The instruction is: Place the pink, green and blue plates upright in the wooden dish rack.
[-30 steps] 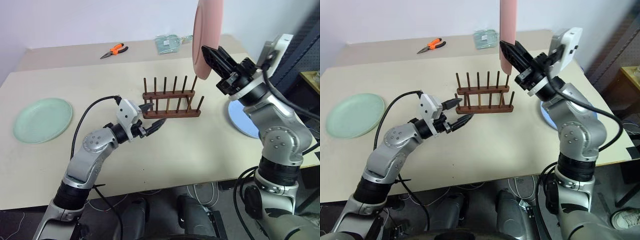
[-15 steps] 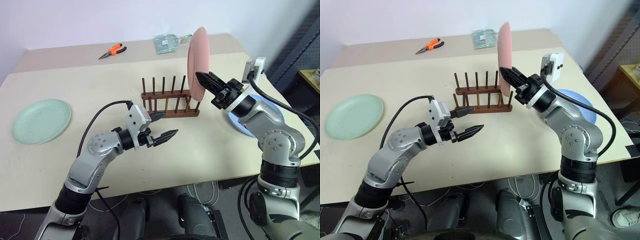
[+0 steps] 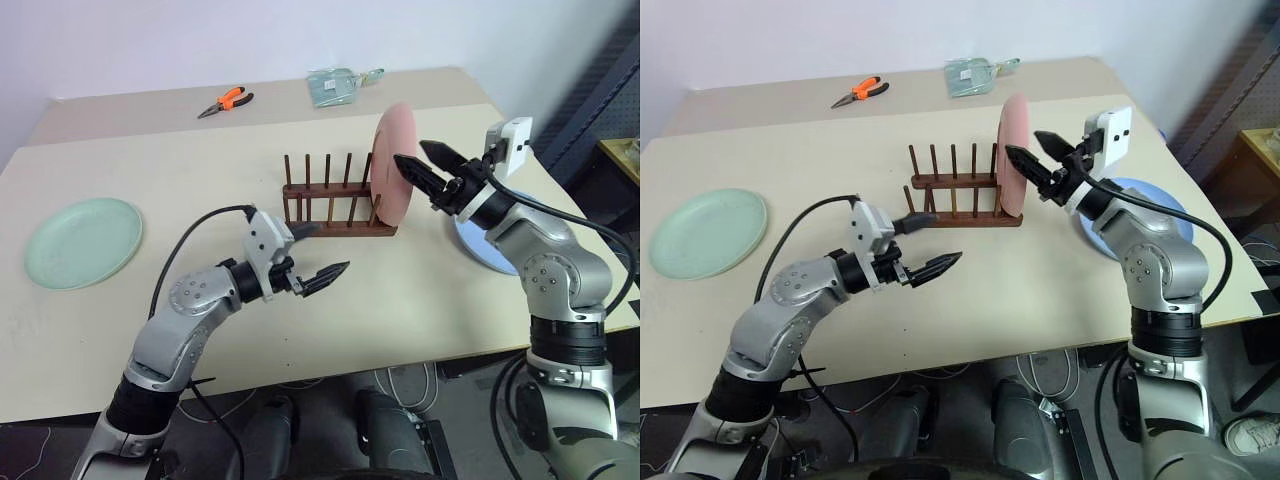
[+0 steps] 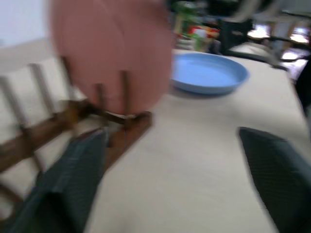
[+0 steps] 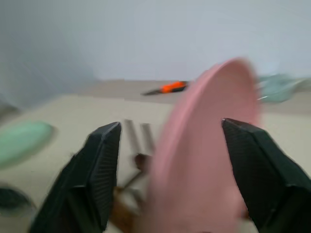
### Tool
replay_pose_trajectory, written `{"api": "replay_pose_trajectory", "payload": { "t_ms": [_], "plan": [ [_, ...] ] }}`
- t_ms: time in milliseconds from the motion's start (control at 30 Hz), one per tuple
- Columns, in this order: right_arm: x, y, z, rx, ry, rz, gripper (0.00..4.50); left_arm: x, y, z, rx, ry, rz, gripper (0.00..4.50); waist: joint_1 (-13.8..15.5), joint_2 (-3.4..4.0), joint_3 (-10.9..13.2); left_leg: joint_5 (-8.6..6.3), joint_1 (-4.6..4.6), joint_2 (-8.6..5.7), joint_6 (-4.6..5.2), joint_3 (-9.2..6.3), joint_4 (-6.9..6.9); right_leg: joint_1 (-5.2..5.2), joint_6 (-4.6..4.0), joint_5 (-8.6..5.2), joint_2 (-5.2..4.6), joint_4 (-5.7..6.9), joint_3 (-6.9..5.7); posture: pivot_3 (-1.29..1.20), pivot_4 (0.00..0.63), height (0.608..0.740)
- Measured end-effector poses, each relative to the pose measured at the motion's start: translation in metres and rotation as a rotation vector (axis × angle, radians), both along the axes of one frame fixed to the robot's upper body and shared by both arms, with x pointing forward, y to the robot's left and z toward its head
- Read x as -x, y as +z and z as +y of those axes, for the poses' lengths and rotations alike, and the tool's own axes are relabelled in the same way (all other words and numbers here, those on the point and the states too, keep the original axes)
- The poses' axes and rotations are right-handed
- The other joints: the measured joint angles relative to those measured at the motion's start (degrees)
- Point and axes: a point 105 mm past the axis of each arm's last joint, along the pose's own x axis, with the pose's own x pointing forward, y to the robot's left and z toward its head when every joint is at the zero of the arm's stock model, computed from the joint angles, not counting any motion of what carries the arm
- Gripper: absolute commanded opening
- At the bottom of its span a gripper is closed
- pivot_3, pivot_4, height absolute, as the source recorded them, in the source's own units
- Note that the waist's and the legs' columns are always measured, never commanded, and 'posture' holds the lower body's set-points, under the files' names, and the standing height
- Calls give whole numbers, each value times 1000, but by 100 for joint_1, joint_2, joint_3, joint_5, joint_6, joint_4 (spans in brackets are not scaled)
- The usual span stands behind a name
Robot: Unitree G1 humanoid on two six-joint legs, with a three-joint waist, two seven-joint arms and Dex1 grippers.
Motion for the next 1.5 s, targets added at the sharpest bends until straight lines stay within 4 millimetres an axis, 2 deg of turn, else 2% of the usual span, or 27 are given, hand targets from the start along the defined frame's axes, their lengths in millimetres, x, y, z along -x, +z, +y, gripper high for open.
{"api": "replay_pose_trajectory", "payload": {
  "t_ms": [67,100,167,200,233,267,333,400,467,533,600,700,767,800,933,1033,1100,1167,1233,1333,1433,1500],
  "plan": [
    [2,9,-8,146,-61,-91,3081,-14,10,22,82,144,-12,4463,5,6,3,0,-1,-1,0,0,1,-1,1,0,-2,-1,1,0,150,739],
    [4,15,-11,217,-79,-134,3348,-24,13,42,123,258,-14,4495,3,5,4,0,0,0,0,-1,1,-2,2,1,-1,-1,-1,0,150,739],
    [13,26,-11,325,-77,-210,3925,-44,19,100,204,582,-20,4500,-7,5,4,0,2,3,0,-2,0,-4,20,11,1,4,-1,0,150,739],
    [17,30,-7,360,-58,-238,4461,-50,19,131,230,751,-22,4500,-16,4,3,0,3,8,0,-2,-1,-4,21,11,5,5,-1,0,150,739],
    [22,32,-2,391,-31,-263,4461,-52,19,164,250,922,-25,4500,-26,2,4,0,3,12,0,-2,-1,-4,22,11,8,5,-1,0,150,739],
    [26,33,8,423,7,-284,4461,-49,17,195,260,1096,-24,4500,-31,3,4,0,5,12,-1,0,-2,-4,22,11,8,5,0,0,150,739],
    [33,28,32,489,99,-318,4461,-35,5,246,264,1391,11,4500,-20,2,4,0,4,11,-1,0,-1,-3,23,11,7,5,0,0,150,739],
    [42,18,57,557,198,-345,4461,-17,-9,282,274,1608,61,4500,7,-5,2,0,2,8,-2,-5,1,-4,22,12,7,5,-3,0,150,739],
    [50,4,78,600,289,-355,4461,0,-19,304,302,1751,115,4500,36,-22,2,0,-2,4,-3,-13,4,-2,22,12,4,4,-9,0,150,739],
    [56,-9,98,595,366,-351,4461,13,-33,315,378,1831,208,4500,71,-27,0,0,-3,-3,-4,-16,7,1,23,12,-2,4,-10,0,150,739],
    [61,-18,109,579,414,-345,4461,15,-51,311,496,1824,337,4500,135,-31,0,0,-3,-4,-5,-16,11,2,23,13,-3,3,-10,0,150,739],
    [65,-24,118,551,445,-337,4500,10,-73,296,630,1729,501,3595,151,-44,1,0,-3,-4,-6,-17,11,3,23,13,-3,3,-12,0,150,739],
    [66,-24,121,542,445,-348,4500,5,-68,292,742,1684,526,2606,148,-50,0,1,-2,-3,-8,-19,10,2,22,13,-2,6,-14,0,150,739],
    [66,-23,122,541,443,-357,4500,4,-66,290,771,1668,532,2183,142,-50,0,1,-1,-3,-9,-18,9,2,22,13,-2,6,-14,0,150,739],
    [66,-25,122,540,434,-367,4500,2,-68,286,848,1651,566,22,122,-52,-1,0,1,-2,-12,-15,7,2,22,13,0,6,-14,0,150,739],
    [63,-29,119,559,412,-345,4500,-9,-55,280,843,1566,519,22,128,-51,-1,2,2,-2,-16,-11,8,1,21,13,0,11,-13,0,150,739],
    [60,-29,117,580,389,-349,4500,-26,-36,259,776,1424,433,22,163,-55,-2,4,-2,-6,-19,-5,11,6,19,12,1,8,-19,0,150,739],
    [59,-27,118,613,370,-380,4500,-41,-13,232,714,1283,339,22,156,-58,-1,4,-5,-7,-19,-3,10,7,19,13,0,0,-17,0,150,739],
    [57,-26,122,668,354,-435,4500,-54,19,192,631,1118,218,22,137,-58,-1,4,-4,-6,-19,2,7,6,19,13,0,-2,-15,0,150,739],
    [55,-26,134,721,351,-506,4500,-60,53,140,561,926,103,22,93,-57,-2,5,1,-3,-20,7,0,4,18,14,1,-1,-13,0,150,739],
    [39,-32,147,858,297,-608,4500,-58,68,98,577,789,74,22,-11,-56,-1,7,4,-1,-24,8,-1,-2,16,16,3,6,-8,0,150,739],
    [31,-33,154,895,265,-648,4500,-55,73,84,600,739,76,22,-26,-56,-1,8,4,2,-25,8,-2,-3,14,16,11,7,-8,0,150,739]
  ]
}}
